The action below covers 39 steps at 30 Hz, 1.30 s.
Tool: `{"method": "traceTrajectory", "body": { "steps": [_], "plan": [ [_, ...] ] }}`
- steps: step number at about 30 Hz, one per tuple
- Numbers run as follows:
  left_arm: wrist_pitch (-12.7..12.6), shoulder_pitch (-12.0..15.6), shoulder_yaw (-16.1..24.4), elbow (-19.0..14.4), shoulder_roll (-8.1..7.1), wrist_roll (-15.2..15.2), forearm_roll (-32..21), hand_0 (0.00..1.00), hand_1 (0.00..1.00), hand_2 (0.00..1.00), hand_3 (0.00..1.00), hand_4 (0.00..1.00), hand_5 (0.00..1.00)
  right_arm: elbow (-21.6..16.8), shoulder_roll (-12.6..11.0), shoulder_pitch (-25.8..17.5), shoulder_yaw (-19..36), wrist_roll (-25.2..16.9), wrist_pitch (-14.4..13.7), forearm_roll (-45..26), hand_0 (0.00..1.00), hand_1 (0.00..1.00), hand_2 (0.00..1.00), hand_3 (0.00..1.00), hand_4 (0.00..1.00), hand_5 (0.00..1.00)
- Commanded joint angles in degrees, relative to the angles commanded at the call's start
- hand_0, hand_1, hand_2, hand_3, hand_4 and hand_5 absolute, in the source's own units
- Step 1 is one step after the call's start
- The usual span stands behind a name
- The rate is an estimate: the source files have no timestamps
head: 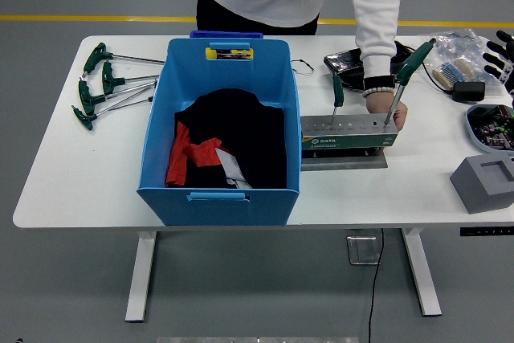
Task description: Lift tool from toolbox,place it in box,lift tool from toolbox,place it in box
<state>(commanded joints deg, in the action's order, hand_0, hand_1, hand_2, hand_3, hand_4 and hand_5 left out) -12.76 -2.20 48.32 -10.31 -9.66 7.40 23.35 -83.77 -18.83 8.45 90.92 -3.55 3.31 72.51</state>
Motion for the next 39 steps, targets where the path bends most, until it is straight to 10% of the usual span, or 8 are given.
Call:
{"method": "traceTrajectory", "body": {
  "steps": [10,11,16,24,32,39],
  "plan": [
    [-0.04,-0.44,0.95,0.00,-0.12,0.02,0.70,0.927,0.941,0.932,0.786,0.720,0.823,-3.54,-18.12,5.97,-9.10,-1.26,0.52,21.82,0.944,0.893,0.904,0.934,0.998,0.845],
    [-0.05,-0.46,1.10,0.00,-0.12,0.00,0.80,0.927,0.941,0.935,0.784,0.716,0.820,-3.31,-19.92,7.37,-10.89,-2.81,0.00,24.43,0.998,0.954,0.954,0.998,0.998,0.570],
    [-0.07,-0.50,1.53,0.00,-0.05,-0.01,1.04,0.927,0.941,0.934,0.783,0.716,0.821,-0.59,-24.07,14.87,-20.44,-8.24,-2.46,36.72,0.998,0.974,0.964,0.998,0.998,0.470],
    [-0.02,-0.80,2.02,0.00,0.13,0.13,1.20,0.927,0.940,0.935,0.782,0.715,0.821,9.07,-23.32,27.78,-37.11,-9.70,-3.75,45.69,0.998,0.978,0.963,0.998,0.998,0.420],
    [-0.12,-0.98,1.93,0.00,0.14,-0.23,1.28,0.927,0.941,0.934,0.782,0.715,0.820,21.89,-18.26,36.73,-46.12,-11.97,-8.08,39.82,0.998,0.960,0.934,0.998,0.998,0.401],
    [-0.06,-1.46,1.88,0.00,0.14,-0.18,1.29,0.927,0.940,0.934,0.782,0.715,0.820,32.16,-14.16,42.29,-51.11,-12.78,-6.50,32.04,0.987,0.880,0.859,0.958,0.998,0.380]
  ]
}}
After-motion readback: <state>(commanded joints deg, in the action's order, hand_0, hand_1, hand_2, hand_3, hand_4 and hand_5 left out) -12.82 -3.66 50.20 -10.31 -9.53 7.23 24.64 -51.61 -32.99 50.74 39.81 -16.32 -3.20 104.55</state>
